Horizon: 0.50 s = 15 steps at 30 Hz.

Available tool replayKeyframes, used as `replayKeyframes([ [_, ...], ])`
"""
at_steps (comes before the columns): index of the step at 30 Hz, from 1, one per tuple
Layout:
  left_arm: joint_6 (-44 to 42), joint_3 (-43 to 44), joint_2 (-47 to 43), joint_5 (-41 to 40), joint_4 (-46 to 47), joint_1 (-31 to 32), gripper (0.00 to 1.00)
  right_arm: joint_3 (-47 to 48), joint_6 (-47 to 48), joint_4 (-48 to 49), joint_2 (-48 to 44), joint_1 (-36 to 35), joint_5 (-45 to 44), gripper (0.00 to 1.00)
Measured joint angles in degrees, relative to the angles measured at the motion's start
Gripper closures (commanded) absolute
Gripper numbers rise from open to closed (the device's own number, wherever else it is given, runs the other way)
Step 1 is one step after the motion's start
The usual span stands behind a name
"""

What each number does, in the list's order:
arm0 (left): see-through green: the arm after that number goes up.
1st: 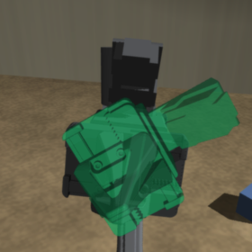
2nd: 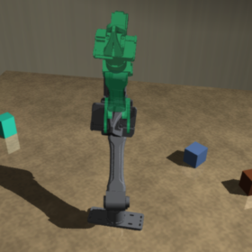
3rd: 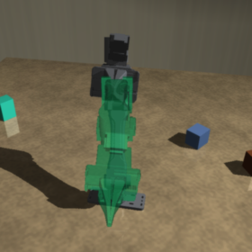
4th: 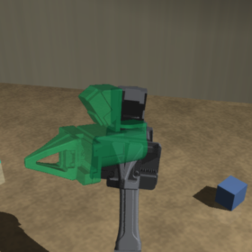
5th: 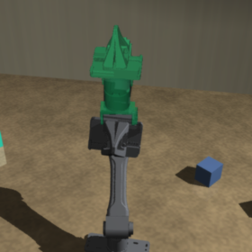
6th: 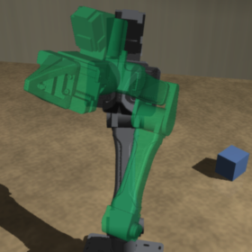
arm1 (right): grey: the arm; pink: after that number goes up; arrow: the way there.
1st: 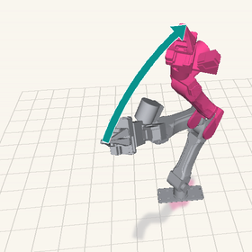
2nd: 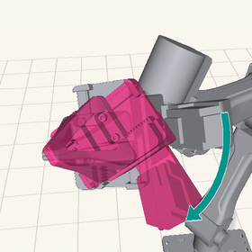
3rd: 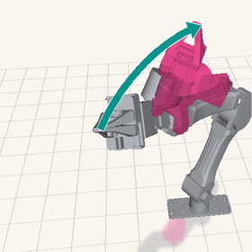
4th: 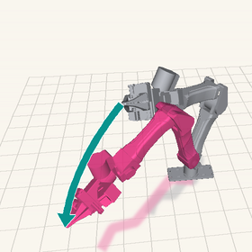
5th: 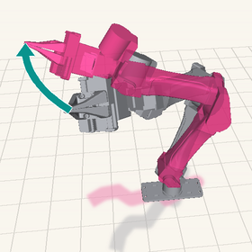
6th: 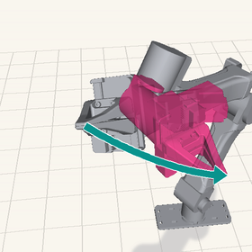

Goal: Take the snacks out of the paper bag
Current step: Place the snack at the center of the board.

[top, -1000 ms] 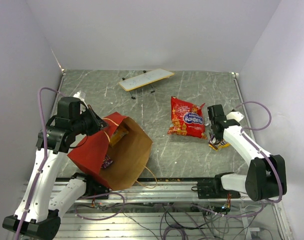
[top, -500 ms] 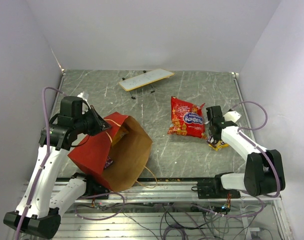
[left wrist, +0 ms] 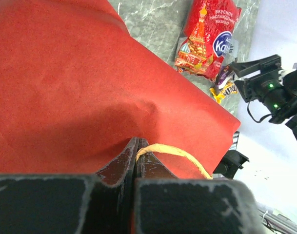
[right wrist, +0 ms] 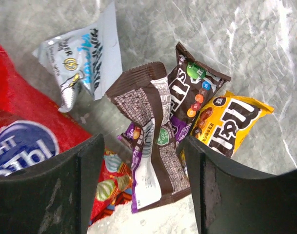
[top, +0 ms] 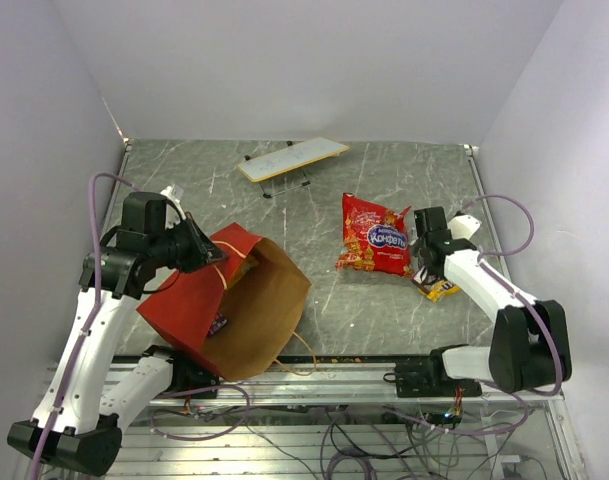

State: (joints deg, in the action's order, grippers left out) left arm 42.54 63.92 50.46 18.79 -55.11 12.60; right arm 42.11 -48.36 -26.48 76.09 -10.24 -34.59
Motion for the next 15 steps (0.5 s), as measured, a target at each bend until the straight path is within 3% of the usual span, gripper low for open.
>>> replayKeyframes([
  [4,-1.2,0.2,1.1,0.9,-0.8,0.0,0.93,0.0,1.4,-1.3,-5.1,0.0,2.5,0.14],
  [7,-1.8,0.6,1.9,1.6,-1.1,0.0,0.93,0.3,2.1,-4.1,-9.3,-0.6,4.9,0.08],
  [12,-2.9,1.3,2.4,2.5,-2.3,0.0,0.93,4.8,4.1,-9.3,-12.0,-5.2,7.1,0.04],
  [15,-3.3,1.3,2.9,3.0,-3.5,0.0,0.93,8.2,5.4,-11.1,-11.9,-11.8,8.4,0.04],
])
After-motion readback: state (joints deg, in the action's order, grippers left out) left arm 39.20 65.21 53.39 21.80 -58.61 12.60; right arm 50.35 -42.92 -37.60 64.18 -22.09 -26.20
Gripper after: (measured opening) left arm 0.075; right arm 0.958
